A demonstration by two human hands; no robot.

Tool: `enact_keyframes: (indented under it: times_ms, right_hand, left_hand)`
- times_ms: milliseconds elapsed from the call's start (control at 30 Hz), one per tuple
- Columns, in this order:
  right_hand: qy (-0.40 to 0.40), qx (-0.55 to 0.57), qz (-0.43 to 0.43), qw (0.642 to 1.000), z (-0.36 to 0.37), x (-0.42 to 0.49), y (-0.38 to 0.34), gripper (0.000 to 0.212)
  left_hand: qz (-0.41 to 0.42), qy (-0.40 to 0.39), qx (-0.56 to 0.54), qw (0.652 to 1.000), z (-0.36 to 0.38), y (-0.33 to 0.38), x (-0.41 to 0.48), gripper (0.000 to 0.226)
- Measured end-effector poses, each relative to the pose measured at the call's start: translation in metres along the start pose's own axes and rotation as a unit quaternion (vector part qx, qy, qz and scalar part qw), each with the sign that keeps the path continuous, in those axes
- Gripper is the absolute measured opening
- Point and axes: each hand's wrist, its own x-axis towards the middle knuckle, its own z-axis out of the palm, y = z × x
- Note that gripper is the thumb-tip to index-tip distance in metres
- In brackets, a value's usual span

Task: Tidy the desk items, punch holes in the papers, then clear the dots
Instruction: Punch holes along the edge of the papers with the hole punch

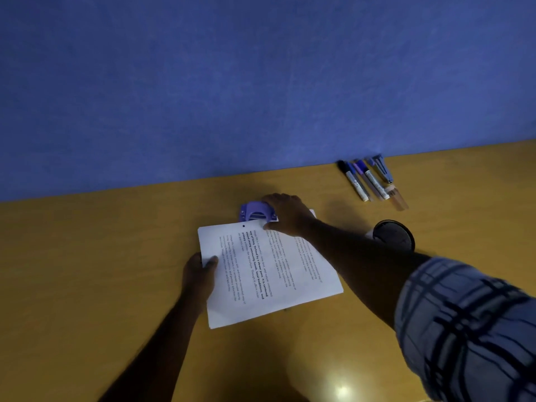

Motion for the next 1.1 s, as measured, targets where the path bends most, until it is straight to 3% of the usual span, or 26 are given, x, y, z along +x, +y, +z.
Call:
enact_keyframes:
  times_ms: [167, 500, 867, 1100]
  right_hand:
    - [-0.024, -0.064, -0.052, 0.996, -0.013, 0.018, 0.004, 0.057]
    - [-0.035, -0.08, -0.076, 0.993, -0.016, 0.025, 0.003, 0.046]
    - [-0.023, -0.086, -0.066, 0.994, -0.008, 0.027, 0.004, 0.051]
    - [-0.012, -0.106, -0.061, 0.992, -0.003, 0.028, 0.002, 0.052]
  left_hand:
    - [-0.002, -0.006, 0.001, 1.0, 0.002, 0.0, 0.005, 0.018]
    - [0.018, 0.001, 0.023, 1.0, 0.004, -0.001, 0.01, 0.022]
    - [0.041, 0.012, 0.085, 0.995, 0.002, 0.004, 0.014, 0.012]
    - [0.032, 0.004, 0.065, 0.997, 0.001, 0.005, 0.016, 0.023]
